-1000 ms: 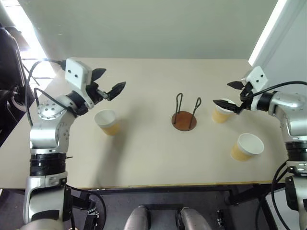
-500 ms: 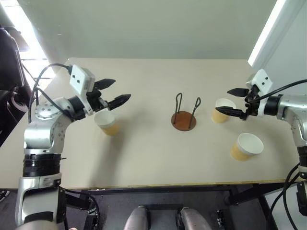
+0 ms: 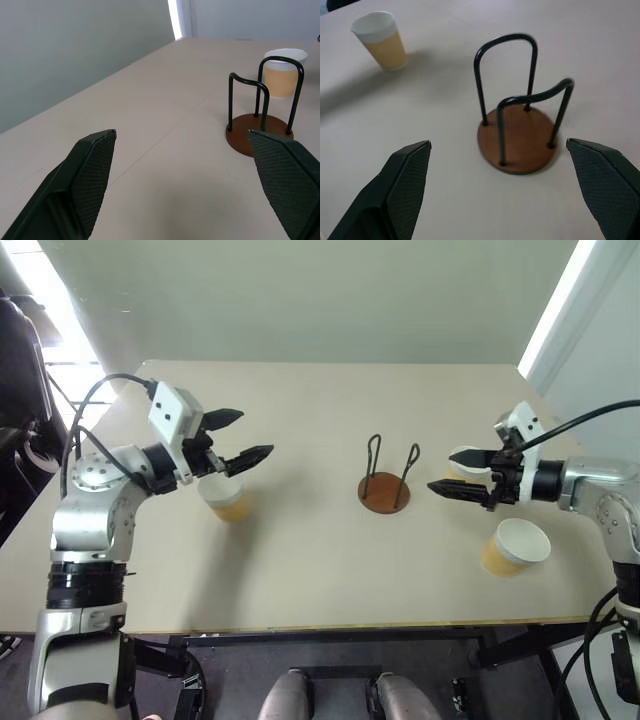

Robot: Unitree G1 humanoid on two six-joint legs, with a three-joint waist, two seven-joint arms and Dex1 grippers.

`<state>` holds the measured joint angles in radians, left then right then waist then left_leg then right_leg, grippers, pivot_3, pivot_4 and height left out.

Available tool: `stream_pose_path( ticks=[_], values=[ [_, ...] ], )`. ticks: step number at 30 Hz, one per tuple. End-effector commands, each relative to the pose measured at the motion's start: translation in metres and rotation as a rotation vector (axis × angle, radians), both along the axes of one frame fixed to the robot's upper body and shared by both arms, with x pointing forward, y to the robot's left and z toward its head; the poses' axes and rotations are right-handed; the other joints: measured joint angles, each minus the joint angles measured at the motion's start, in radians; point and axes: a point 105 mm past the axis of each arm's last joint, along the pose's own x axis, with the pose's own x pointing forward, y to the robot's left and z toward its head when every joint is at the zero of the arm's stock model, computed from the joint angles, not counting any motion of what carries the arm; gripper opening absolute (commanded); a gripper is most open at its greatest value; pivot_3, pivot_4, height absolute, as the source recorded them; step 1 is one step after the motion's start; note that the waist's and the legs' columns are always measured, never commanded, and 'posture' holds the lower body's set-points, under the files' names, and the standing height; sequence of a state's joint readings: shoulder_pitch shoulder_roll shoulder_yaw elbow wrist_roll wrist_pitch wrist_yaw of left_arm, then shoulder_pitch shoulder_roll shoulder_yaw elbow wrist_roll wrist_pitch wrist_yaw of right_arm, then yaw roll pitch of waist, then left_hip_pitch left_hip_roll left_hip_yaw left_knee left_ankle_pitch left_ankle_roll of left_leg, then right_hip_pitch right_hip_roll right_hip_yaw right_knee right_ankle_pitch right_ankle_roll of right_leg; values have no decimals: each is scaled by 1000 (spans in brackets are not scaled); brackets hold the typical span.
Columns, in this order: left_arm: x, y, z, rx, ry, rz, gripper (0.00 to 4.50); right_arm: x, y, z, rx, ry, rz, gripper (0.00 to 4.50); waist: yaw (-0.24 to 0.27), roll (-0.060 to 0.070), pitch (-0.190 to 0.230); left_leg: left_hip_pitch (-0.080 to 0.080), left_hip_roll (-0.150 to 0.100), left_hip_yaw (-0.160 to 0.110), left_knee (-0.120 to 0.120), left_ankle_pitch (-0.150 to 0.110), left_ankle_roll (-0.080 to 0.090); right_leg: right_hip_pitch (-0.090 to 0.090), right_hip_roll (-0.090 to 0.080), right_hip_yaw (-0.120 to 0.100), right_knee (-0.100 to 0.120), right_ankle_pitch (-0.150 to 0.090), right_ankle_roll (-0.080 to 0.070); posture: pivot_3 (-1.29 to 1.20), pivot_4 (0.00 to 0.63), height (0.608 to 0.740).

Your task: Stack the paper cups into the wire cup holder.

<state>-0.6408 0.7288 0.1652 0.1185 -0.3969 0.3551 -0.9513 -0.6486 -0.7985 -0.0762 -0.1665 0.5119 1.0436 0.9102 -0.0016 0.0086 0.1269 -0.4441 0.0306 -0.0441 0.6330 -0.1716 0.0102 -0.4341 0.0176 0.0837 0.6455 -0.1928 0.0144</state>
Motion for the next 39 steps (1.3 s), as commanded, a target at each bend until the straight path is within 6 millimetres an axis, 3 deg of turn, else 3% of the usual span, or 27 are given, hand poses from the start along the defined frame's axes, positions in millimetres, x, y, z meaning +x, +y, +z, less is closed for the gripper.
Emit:
stream_pose_path(
  ticks=[1, 15, 39],
  values=[
    [-1, 3, 19, 23, -68, 6, 4500, 0, 3, 12, 49, 4, -46, 4471, 0, 0, 0, 0, 0, 0, 0, 0, 0, 0, 0, 0, 0, 0, 0, 0, 150, 740],
    [-1, 5, 20, 39, -83, 20, 4500, 14, 37, -2, 61, -5, -90, 4471, 0, 0, 0, 0, 0, 0, -1, 0, 1, -1, 0, 0, 0, 0, 0, 0, 150, 740],
    [-4, 4, 20, 38, -93, 25, 4500, 29, 66, -4, 86, -92, -123, 4471, 0, 0, 0, 0, 0, -1, -1, 0, 0, -3, 0, 0, 1, 0, -1, 0, 150, 740]
  ],
)
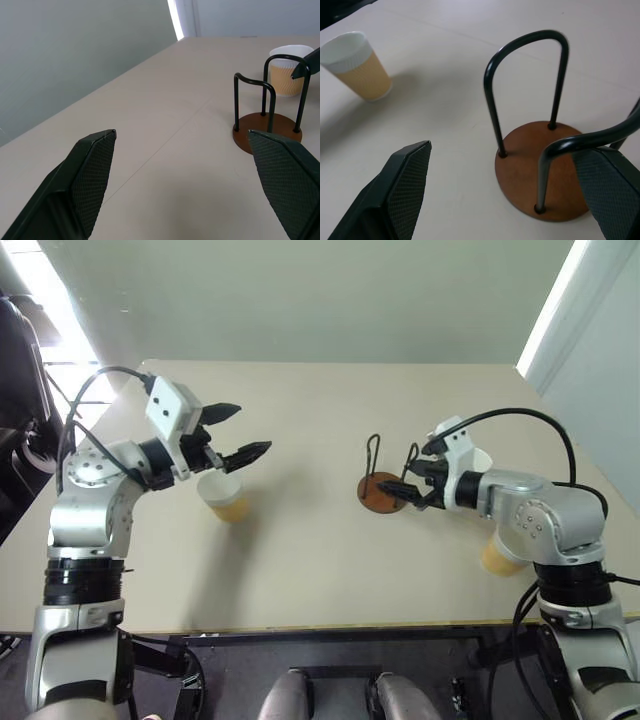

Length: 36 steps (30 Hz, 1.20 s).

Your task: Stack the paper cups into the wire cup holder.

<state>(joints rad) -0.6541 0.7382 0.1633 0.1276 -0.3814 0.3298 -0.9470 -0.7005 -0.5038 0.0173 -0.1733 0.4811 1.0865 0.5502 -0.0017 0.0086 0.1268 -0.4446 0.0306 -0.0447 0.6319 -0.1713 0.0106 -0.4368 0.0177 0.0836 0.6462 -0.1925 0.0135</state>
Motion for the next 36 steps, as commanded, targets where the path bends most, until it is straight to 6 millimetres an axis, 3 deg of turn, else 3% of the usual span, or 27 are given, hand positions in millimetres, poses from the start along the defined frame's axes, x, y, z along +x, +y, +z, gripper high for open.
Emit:
stream_pose_path(
  ticks=[1, 36],
  values=[
    [-5, 2, 15, 16, -62, 11, 4500, 4, 7, 19, 15, -91, -8, 4471, 0, 0, 0, 0, 0, 0, 0, 0, 0, 0, 0, 0, 0, 0, 0, 0, 150, 740],
    [-7, 4, 15, 19, -58, 25, 4500, 22, 28, 6, -68, -187, -90, 4471, -1, 0, 0, -3, 0, -1, -1, 0, 0, -4, 0, 0, 0, 0, -2, 0, 150, 740]
  ],
)
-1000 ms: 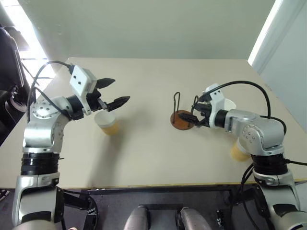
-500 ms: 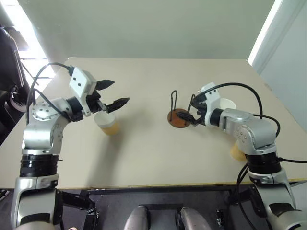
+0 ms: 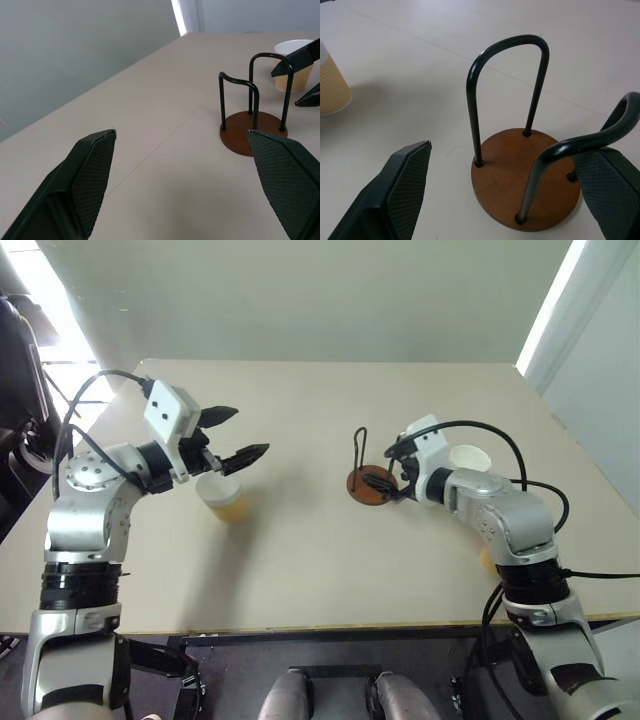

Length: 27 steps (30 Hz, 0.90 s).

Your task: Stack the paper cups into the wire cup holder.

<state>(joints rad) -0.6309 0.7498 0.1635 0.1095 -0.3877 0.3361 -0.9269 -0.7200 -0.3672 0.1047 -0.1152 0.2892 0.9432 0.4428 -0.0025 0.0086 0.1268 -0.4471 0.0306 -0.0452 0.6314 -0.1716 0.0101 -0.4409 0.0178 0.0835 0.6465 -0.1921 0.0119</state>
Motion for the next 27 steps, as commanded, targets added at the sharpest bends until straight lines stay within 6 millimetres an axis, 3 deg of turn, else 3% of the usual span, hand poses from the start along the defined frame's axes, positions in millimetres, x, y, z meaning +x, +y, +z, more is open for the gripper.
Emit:
stream_pose_path(
  ticks=[1, 10, 11, 14, 23, 24, 27],
  values=[
    [-6, 1, 18, 15, -65, 4, 4500, 2, 3, 11, -12, -62, -7, 4471, 0, 0, 0, 0, 0, 0, 0, 0, 0, 0, 0, 0, 0, 0, 0, 0, 150, 740],
    [-6, 1, 18, 17, -63, 3, 4500, 7, 1, 4, -50, -69, -34, 4471, 0, 0, 0, -4, 0, 0, 1, 0, 0, -4, 0, 0, 0, 1, 0, 0, 150, 740],
    [-6, 1, 18, 17, -62, 3, 4500, 8, 0, 3, -50, -69, -40, 4305, 0, 0, 0, -4, 0, 0, 1, 0, 0, -4, 0, 0, 0, 1, 0, 0, 150, 740],
    [-6, 1, 18, 17, -61, 2, 4500, 10, -1, 2, -53, -66, -53, 3578, 0, 0, 0, -4, 0, 0, 1, 0, 0, -4, 0, 0, 0, 1, 0, 0, 150, 740],
    [-5, 2, 18, 22, -49, -6, 4500, 12, -4, 0, -47, -45, -49, 223, 0, 0, 0, -4, 0, -1, 1, 0, 0, -4, 0, 0, 0, 1, 0, 0, 150, 740],
    [-5, 2, 19, 23, -49, -7, 4500, 12, -4, 0, -45, -41, -46, 26, 0, 0, 0, -4, 0, -1, 1, 0, 0, -4, 0, -1, 0, 1, 0, 0, 150, 740],
    [-3, 2, 20, 26, -49, -12, 4500, 11, -4, 2, -43, -28, -16, 26, 0, 0, 0, -4, 0, -1, 1, 0, 0, -4, 0, -1, 0, 1, 0, 0, 150, 740]
  ],
)
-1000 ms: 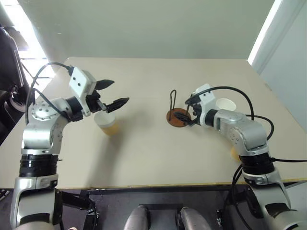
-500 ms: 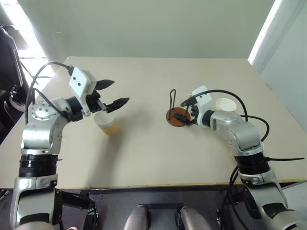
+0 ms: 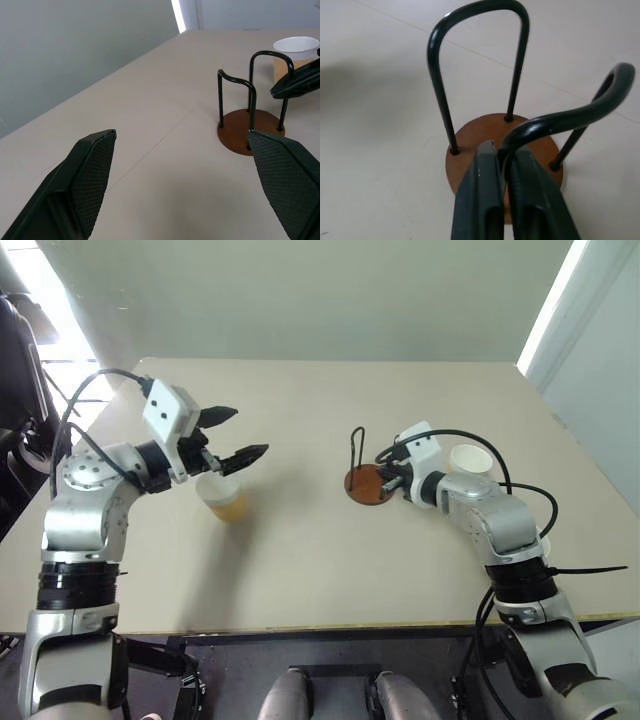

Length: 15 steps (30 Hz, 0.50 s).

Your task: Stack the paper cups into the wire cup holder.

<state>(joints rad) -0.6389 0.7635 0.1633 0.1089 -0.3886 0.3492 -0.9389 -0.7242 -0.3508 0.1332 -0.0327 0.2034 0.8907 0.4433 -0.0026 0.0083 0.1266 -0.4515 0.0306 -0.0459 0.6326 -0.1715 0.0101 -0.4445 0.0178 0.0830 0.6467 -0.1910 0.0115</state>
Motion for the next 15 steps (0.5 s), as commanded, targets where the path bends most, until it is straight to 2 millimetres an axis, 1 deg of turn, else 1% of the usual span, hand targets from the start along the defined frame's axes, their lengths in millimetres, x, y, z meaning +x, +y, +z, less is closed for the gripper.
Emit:
stream_pose_path(
  ticks=[1, 5, 8, 11, 15],
  values=[
    [-2, 0, 18, 16, -54, -12, 4500, 0, 0, 16, 17, -26, 43, 26, 0, 0, 0, 0, 0, 0, 0, 0, 0, 0, 0, 0, 0, 0, 0, 0, 150, 740],
    [0, -2, 18, 16, -47, -25, 4500, -6, 4, 21, 23, -11, 134, 26, 0, 0, 0, 0, 0, 0, 0, 0, 0, 0, 0, 0, 0, 0, 0, 0, 150, 740],
    [2, -4, 17, 19, -38, -38, 4500, -16, 9, 29, 13, -23, 273, 26, 0, 0, 0, -1, 0, 0, 0, 0, 0, 0, 0, 0, 0, 0, 0, 0, 150, 740],
    [3, -6, 18, 21, -34, -50, 4500, -22, 10, 36, -10, -39, 375, 26, 0, 0, 0, -2, 0, 1, 0, 0, 0, -1, 0, 0, 0, 0, 0, 0, 150, 740],
    [4, -8, 19, 23, -29, -64, 4500, -28, 10, 40, -58, -55, 466, 26, 0, 0, 0, -1, 0, 0, 0, 0, 0, -1, 0, 0, 0, 0, 0, 0, 150, 740]
  ],
)
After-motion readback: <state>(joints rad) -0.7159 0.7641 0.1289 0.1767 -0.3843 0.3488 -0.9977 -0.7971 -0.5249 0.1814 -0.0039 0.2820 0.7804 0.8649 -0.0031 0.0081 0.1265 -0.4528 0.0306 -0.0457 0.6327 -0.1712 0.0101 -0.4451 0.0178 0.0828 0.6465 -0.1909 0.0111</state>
